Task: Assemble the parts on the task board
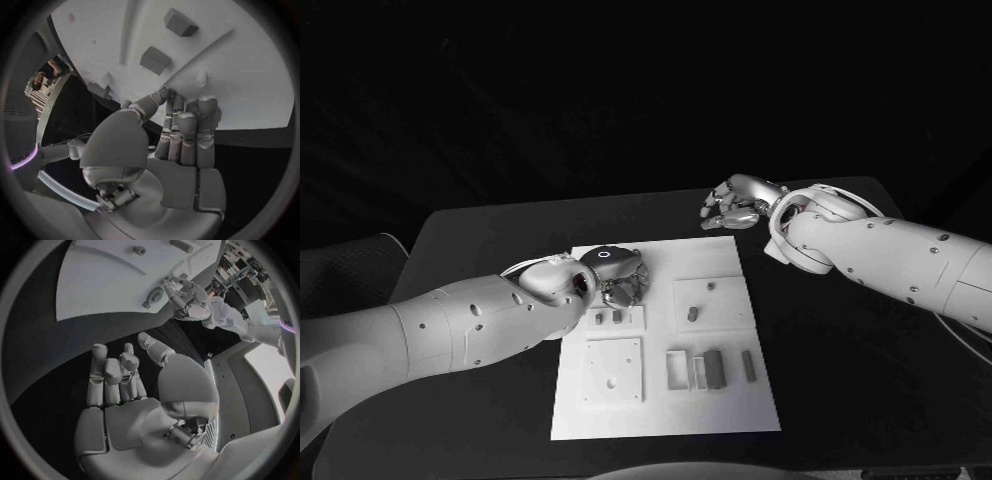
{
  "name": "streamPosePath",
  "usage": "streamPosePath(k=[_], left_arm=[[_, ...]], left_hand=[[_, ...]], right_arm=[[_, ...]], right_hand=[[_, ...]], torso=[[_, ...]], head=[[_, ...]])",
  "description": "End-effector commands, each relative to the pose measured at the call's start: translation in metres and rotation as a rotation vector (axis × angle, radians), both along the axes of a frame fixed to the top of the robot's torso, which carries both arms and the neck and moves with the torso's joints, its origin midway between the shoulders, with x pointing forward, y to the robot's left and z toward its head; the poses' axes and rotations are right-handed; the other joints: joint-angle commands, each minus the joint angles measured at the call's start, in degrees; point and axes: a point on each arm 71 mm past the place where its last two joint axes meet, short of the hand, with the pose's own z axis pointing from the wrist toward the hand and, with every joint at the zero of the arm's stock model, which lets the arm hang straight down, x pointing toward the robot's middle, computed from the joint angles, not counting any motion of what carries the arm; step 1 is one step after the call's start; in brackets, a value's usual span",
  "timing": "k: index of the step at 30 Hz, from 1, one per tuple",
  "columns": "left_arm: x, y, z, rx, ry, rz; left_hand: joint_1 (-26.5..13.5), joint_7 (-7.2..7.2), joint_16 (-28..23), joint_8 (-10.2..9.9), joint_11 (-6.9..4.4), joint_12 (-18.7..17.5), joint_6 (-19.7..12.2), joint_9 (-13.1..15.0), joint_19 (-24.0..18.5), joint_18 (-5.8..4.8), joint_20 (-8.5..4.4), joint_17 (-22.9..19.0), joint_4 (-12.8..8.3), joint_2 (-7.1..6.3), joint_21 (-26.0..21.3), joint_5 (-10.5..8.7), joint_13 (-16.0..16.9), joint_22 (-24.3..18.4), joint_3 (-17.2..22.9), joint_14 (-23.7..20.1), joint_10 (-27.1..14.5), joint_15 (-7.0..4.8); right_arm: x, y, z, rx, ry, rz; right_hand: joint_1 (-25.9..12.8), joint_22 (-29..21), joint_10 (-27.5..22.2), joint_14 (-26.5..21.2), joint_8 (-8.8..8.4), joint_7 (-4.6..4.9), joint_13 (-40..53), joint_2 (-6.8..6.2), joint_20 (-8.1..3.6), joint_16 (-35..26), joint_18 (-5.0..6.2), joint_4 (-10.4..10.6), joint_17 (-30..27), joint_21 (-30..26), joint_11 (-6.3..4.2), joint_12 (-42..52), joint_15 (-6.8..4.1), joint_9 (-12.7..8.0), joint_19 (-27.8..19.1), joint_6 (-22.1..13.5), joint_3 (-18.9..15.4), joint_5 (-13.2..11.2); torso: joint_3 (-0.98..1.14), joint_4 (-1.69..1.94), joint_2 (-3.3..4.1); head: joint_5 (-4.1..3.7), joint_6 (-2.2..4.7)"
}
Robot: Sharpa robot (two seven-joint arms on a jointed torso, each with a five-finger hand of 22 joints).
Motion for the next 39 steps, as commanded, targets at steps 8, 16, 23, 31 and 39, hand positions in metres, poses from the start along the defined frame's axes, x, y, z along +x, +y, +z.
streamPosePath(k=[8, 16, 23, 31, 39], left_arm=[[-0.002, 0.002, -0.012, 0.067, 0.034, 0.005], [-0.002, 0.002, -0.012, 0.06, 0.028, 0.003], [-0.003, 0.003, -0.01, 0.04, 0.006, -0.003], [-0.004, 0.007, -0.007, 0.0, -0.014, -0.003], [-0.007, 0.014, -0.004, -0.027, -0.019, 0.005]], left_hand=[[1.0, -0.25, 0.1, 0.2, -0.14, -0.1, 0.9, 0.1, 0.0, 7.97, -0.58, -0.2, -0.1, 0.54, 0.3, 0.0, 0.1, 1.2, 1.3, 0.0, 1.0, -0.49], [1.2, -0.66, 0.0, 0.6, -0.62, 0.2, 2.0, 0.3, -0.1, 7.68, -0.8, -0.4, 0.0, 0.54, 0.4, -0.04, 0.6, 1.1, 2.1, 0.2, 2.5, -0.95], [1.3, -1.08, 0.0, 1.1, -1.11, 0.4, 3.1, 0.6, -0.3, 7.4, -1.04, -0.4, 0.0, 0.57, 0.2, 0.07, 1.1, 1.0, 2.6, 0.3, 3.7, -1.43], [1.7, -1.67, -0.2, 1.5, -1.7, 0.6, 4.4, 0.9, -0.2, 7.07, -1.39, -0.6, -0.1, 0.5, 0.1, 0.55, 1.6, 1.0, 3.3, 0.4, 5.0, -2.03], [1.8, -1.68, -0.3, 1.5, -1.72, 0.5, 4.4, 0.9, -0.2, 6.98, -1.46, -0.6, -0.1, 0.35, 0.0, 0.69, 1.7, 0.9, 3.5, 0.4, 5.0, -2.05]], right_arm=[[-0.001, 0.001, 0.0, -0.003, 0.006, 0.011], [-0.001, 0.001, 0.0, -0.002, 0.005, 0.011], [-0.001, 0.001, 0.0, -0.002, 0.005, 0.012], [-0.001, 0.001, 0.0, -0.002, 0.004, 0.012], [-0.001, 0.0, 0.0, -0.003, 0.004, 0.011]], right_hand=[[-0.3, 0.9, -0.3, 0.0, -0.21, 0.37, -0.1, -0.12, -0.01, -0.1, -0.09, 0.3, -0.1, -0.3, 0.25, 0.2, -0.27, 0.1, -0.1, -0.1, 0.1, 0.2], [-0.3, 0.9, -0.2, 0.0, -0.21, 0.37, -0.1, -0.13, -0.01, -0.1, -0.09, 0.3, -0.1, -0.3, 0.24, 0.2, -0.27, 0.1, -0.1, -0.1, 0.0, 0.2], [-0.3, 0.9, -0.2, 0.0, -0.21, 0.37, -0.1, -0.13, -0.01, -0.1, -0.09, 0.3, -0.1, -0.3, 0.24, 0.2, -0.27, 0.1, -0.1, 0.0, 0.0, 0.2], [-0.3, 0.9, -0.2, 0.0, -0.21, 0.37, -0.1, -0.13, -0.01, -0.1, -0.09, 0.3, -0.1, -0.3, 0.24, 0.2, -0.27, 0.1, -0.1, 0.0, 0.0, 0.2], [-0.3, 0.9, -0.2, 0.0, -0.21, 0.36, -0.1, -0.12, -0.02, -0.1, -0.09, 0.3, -0.1, -0.3, 0.23, 0.2, -0.28, 0.2, -0.1, 0.0, 0.0, 0.2]], torso=[[-0.01, -0.01, 0.01], [-0.01, 0.01, 0.0], [0.0, -0.02, 0.0], [0.01, 0.01, -0.02], [0.03, 0.02, -0.03]], head=[[-0.08, -0.18], [-0.08, -0.31], [0.03, -0.24], [0.06, -0.17], [0.24, 0.0]])
